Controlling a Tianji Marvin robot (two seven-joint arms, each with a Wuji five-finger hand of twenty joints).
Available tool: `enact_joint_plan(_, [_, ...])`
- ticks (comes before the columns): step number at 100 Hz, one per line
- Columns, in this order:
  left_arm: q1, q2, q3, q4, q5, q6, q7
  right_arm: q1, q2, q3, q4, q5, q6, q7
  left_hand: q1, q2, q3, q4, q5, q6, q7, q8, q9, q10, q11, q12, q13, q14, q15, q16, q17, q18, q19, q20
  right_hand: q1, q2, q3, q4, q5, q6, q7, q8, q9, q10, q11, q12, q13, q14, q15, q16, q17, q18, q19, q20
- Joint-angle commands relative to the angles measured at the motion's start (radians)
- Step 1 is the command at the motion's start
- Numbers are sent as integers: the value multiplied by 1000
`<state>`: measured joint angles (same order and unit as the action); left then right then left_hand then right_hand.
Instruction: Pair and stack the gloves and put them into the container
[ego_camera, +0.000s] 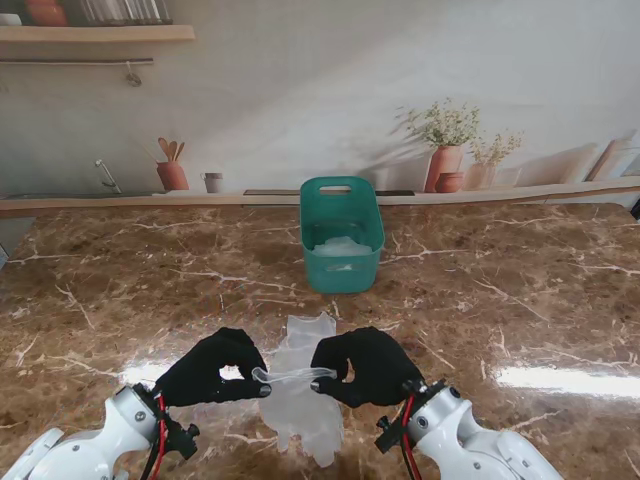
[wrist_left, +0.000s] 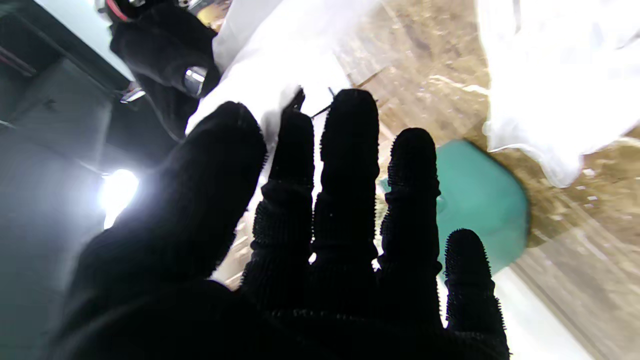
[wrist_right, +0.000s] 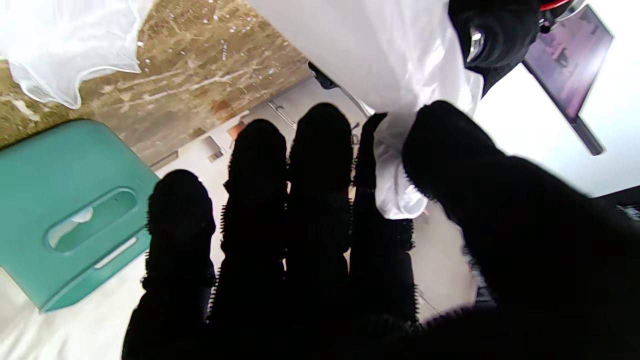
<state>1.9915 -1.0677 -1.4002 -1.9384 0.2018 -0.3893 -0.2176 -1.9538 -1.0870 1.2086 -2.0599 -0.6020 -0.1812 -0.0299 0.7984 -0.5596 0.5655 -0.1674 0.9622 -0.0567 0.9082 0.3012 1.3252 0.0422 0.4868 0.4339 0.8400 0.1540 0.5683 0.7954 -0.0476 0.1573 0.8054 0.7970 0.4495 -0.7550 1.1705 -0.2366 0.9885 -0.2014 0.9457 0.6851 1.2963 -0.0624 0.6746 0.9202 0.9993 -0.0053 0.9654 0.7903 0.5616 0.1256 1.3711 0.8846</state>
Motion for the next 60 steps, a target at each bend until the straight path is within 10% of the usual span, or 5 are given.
enact_joint_plan(1, [-36, -5, 16, 51, 20, 40, 10, 61, -7, -19, 67, 28, 27, 29, 8, -2, 18, -28, 24, 15, 21, -3, 72, 21, 19, -11, 37, -10, 26, 4, -15, -28, 34, -7, -11, 28, 8, 35, 27, -21, 46, -14, 29, 10, -1, -20, 29, -10, 23, 19, 9, 3, 43, 28])
enact_joint_plan(60, [-260, -27, 135, 167, 207, 318, 104, 403, -52, -212, 399, 188, 210, -4, 4, -10, 77, -30, 13, 32, 12, 45, 62, 41, 110, 68, 26, 1, 72, 32, -24, -35, 26, -31, -14, 25, 5, 22, 27, -4, 48, -37, 31, 17, 3, -30, 32, -3, 31, 19, 7, 10, 57, 28])
